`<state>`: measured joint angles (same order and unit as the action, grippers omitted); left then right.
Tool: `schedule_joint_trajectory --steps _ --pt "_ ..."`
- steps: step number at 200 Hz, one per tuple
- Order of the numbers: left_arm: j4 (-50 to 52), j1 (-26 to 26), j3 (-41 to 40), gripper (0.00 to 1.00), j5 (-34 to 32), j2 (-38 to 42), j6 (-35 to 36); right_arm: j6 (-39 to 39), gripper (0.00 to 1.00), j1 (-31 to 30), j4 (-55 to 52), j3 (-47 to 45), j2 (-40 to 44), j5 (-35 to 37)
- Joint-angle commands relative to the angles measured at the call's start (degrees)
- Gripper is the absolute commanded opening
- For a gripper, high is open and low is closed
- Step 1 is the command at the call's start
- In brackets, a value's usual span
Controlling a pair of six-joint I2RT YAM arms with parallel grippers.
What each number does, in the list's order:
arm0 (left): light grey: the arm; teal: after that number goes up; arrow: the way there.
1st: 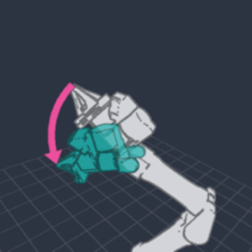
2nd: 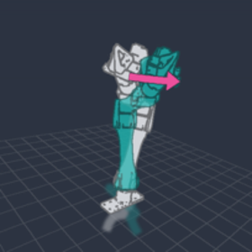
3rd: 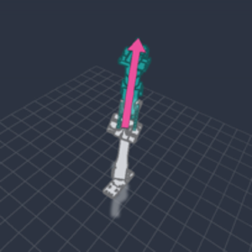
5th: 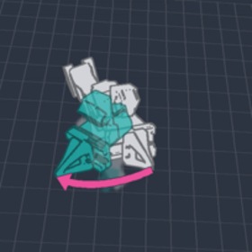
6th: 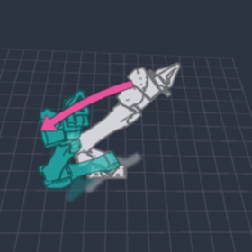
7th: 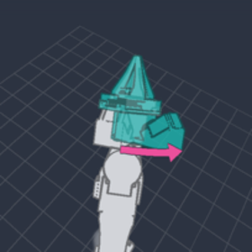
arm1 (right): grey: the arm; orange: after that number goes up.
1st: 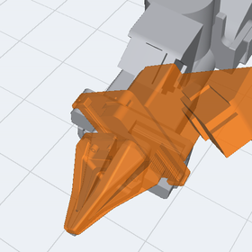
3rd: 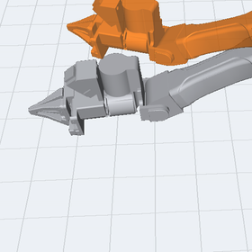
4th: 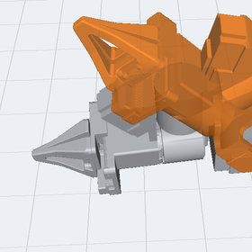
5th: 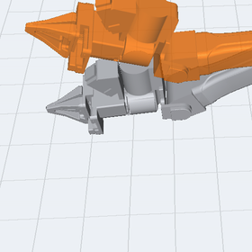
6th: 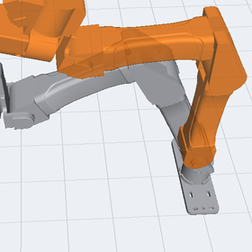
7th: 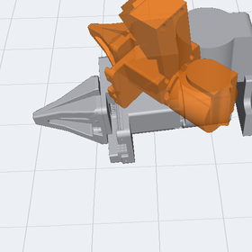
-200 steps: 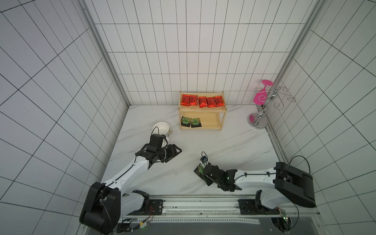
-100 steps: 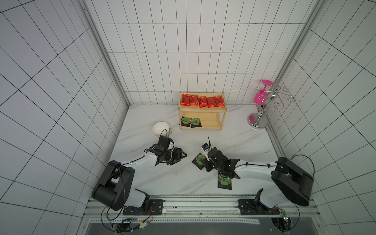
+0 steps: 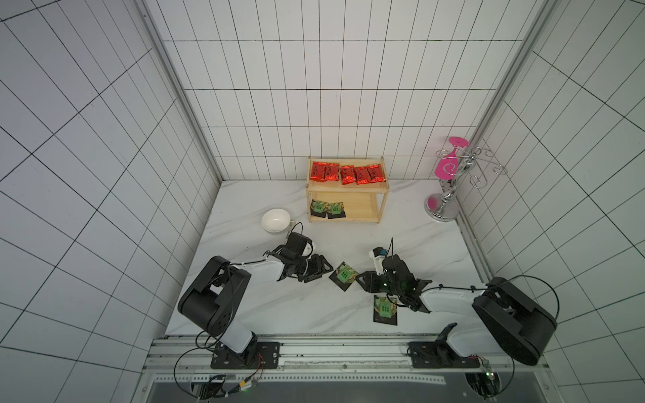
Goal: Place the tea bags on the shelf by color
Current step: Move the tea bag to the center of the board.
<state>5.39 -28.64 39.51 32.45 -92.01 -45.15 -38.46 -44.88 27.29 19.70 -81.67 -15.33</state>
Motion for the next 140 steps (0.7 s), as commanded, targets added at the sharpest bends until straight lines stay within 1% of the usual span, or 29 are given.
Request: schedule_joint_trajectory --steps 1,14,26,44,88,119,140 --pt "-0.7 -0.3 1.4 0.63 -1.3 -1.1 0.6 -2.1 0.39 1.6 5.4 0.0 -3.4 -5.2" --pt "-0.7 -0.3 0.8 0.63 -1.4 -1.0 0.6 -2.0 0.37 2.3 7.1 1.1 -6.5 -6.9" --pt "-1.0 -0.3 -0.2 0.62 -1.4 -0.9 0.5 -2.0 0.33 2.9 8.7 2.6 -9.7 -8.8" --pt "-3.9 -0.3 -3.2 0.61 -0.9 -0.9 -0.6 -1.7 0.31 3.0 9.4 5.4 -13.6 -11.4" --pt "-7.3 -0.2 -7.2 0.56 -0.3 -1.7 -2.0 0.0 0.32 3.4 8.5 9.9 -17.7 -13.1" --pt "-7.3 -0.1 -7.9 0.56 -0.6 -0.6 -2.2 -0.6 0.32 3.8 11.6 11.4 -20.8 -14.8" --pt "-8.1 -0.1 -8.1 0.52 -0.7 -0.7 -2.7 -1.5 0.32 3.9 13.4 12.3 -22.4 -15.6"
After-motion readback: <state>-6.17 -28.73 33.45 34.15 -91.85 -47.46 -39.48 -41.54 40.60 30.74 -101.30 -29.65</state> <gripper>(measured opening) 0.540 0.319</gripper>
